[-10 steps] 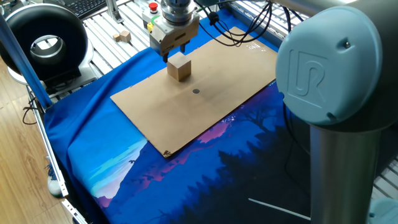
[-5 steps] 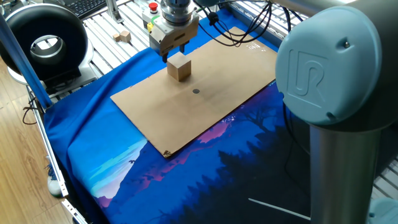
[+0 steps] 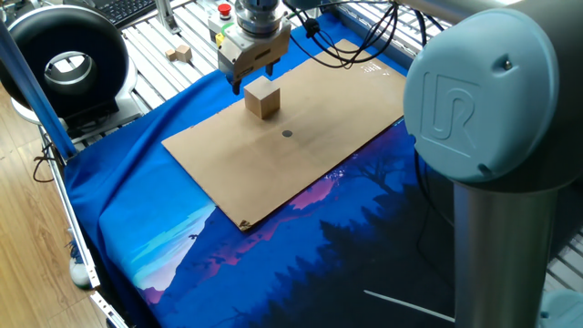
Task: Grab the block and place it at the designated location
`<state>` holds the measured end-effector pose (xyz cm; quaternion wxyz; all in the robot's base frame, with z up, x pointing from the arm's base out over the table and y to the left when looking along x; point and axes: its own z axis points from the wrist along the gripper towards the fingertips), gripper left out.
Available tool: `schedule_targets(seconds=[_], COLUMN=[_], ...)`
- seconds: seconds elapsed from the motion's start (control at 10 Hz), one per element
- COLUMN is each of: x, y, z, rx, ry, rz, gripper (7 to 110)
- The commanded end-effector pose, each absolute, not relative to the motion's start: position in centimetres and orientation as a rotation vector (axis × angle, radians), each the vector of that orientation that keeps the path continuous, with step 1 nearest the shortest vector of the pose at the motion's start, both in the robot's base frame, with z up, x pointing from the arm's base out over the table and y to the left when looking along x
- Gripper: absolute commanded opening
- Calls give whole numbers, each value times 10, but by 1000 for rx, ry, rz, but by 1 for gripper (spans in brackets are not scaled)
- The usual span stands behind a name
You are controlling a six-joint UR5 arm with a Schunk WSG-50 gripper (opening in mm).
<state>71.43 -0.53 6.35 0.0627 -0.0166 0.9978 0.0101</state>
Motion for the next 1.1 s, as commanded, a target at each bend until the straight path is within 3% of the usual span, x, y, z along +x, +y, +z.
schedule_targets(seconds=[0.0, 0.1, 0.2, 1.0], x=[715, 715, 714, 715], y=[-4, -6, -8, -21], z=[65, 65, 65, 54], rx=[-46, -46, -47, -65], ry=[3012, 3012, 3016, 3015], rz=[45, 38, 24, -44], gripper=[88, 88, 66, 66])
